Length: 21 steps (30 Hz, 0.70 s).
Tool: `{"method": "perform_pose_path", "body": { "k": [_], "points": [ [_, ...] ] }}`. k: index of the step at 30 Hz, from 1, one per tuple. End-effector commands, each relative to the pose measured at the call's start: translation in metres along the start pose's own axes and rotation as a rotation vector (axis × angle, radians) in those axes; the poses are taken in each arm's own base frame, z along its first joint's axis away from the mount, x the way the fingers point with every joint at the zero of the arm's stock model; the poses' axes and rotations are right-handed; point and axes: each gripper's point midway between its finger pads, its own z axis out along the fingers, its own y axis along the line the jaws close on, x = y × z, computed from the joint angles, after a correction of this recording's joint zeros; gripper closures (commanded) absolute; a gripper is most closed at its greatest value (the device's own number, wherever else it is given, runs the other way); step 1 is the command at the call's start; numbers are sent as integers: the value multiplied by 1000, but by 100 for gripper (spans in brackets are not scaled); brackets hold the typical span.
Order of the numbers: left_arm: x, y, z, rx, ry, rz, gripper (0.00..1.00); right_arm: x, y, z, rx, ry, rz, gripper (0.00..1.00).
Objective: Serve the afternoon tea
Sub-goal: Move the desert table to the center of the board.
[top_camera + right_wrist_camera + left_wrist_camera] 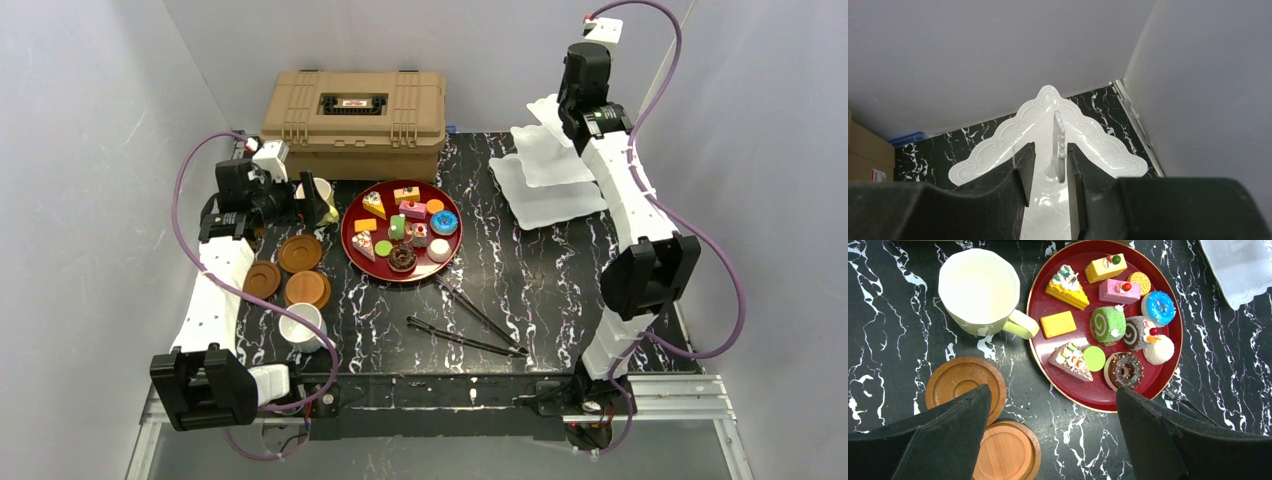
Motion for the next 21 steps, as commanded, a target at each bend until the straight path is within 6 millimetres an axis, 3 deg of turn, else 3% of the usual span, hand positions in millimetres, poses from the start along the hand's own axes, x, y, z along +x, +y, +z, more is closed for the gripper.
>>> {"method": "perform_pose_path", "body": {
  "k": [1, 5, 8, 13, 21],
  "points": [
    [-8, -9, -10, 35, -6, 10, 7, -33, -3, 4, 27, -89, 19, 65],
    [-9, -16, -14, 64, -11, 16, 7, -36, -1, 9, 27, -94, 14, 85],
    [-8, -15, -15, 56, -11, 13, 8, -41, 9, 1, -30, -94, 30, 99],
    [-5, -15, -16, 53, 1, 11, 10, -57, 24, -34, -171, -116, 31, 99],
    [-10, -22, -28, 64, -20, 29, 11, -70, 20, -110, -338, -147, 25, 99]
  ]
}}
